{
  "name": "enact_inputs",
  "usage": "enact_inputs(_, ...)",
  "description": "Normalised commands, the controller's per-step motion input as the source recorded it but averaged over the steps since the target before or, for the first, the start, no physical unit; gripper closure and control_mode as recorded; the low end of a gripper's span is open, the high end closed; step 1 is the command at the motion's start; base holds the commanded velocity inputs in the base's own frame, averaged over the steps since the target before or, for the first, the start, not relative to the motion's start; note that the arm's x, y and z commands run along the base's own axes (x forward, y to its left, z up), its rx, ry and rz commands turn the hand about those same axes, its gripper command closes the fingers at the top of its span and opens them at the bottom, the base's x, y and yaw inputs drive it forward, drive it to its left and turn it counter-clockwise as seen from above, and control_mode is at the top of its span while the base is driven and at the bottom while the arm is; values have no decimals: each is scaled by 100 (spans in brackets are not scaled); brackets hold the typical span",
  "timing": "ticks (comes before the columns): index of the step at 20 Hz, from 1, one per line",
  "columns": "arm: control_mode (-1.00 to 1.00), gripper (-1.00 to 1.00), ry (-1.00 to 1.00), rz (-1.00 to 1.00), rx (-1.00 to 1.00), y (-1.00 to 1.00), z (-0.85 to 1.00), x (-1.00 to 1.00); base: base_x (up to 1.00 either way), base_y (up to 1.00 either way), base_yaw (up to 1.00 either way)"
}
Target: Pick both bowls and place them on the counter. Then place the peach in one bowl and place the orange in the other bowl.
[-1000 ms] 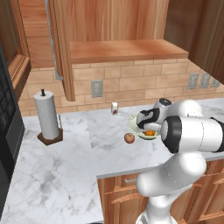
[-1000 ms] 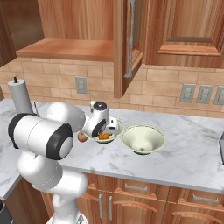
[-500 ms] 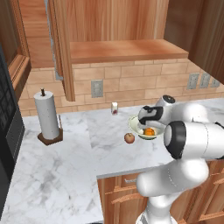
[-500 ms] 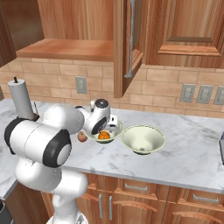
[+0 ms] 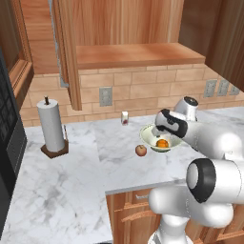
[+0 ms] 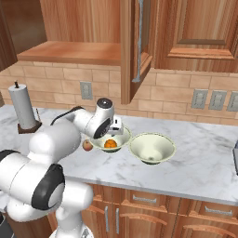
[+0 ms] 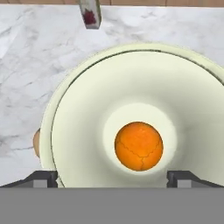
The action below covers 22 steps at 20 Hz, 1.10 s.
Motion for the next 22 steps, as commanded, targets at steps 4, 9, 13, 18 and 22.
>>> enact_inputs(4, -100, -100, -10, 0, 4, 26, 27, -59, 0, 0, 0)
enact_inputs(9, -100, -100, -8, -2, 6, 31, 29, -53, 0, 0, 0)
enact_inputs(13, -100, -100, -1, -9, 6, 39, 28, -38, 0, 0, 0)
enact_inputs(18, -100, -100, 1, -24, 1, 50, 24, -22, 0, 0, 0)
enact_inputs(22, -100, -100, 9, -29, 1, 43, 8, -27, 0, 0, 0)
